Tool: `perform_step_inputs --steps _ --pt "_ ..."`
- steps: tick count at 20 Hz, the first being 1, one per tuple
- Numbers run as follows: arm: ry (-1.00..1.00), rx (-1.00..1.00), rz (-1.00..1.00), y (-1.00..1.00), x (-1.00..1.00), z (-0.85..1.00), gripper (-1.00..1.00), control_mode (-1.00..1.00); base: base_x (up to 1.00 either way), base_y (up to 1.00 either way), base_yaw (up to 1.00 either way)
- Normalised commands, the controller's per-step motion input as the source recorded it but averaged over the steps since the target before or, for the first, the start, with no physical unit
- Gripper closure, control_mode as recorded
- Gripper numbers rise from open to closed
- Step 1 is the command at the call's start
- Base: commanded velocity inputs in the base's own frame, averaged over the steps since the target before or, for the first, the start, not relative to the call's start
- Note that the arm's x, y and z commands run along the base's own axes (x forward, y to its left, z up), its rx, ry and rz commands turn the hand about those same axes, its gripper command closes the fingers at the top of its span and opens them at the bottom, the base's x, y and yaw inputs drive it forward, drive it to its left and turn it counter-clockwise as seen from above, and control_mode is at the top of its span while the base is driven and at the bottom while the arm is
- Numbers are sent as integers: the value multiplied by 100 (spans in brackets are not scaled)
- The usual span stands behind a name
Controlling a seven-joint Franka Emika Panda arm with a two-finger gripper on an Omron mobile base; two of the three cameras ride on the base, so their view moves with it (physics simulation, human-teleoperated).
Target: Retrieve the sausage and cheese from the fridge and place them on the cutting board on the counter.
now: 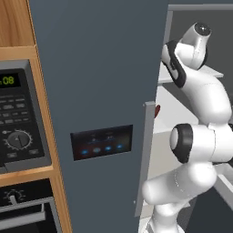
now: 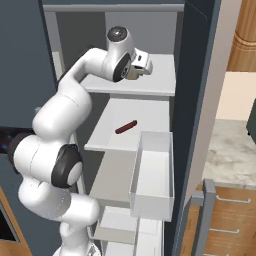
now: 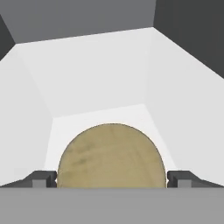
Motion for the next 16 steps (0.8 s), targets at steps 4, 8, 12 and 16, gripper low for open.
perform_step_inputs --steps 4,8,12,16 --pt "-2 0 0 -1 11 -12 100 -100 0 0 0" --pt "-3 0 0 0 -9 -16 100 -100 0 0 0" --pt "-18 8 0 0 -92 7 100 -100 0 0 0" --pt "-5 4 0 -6 -100 32 100 -100 0 0 0"
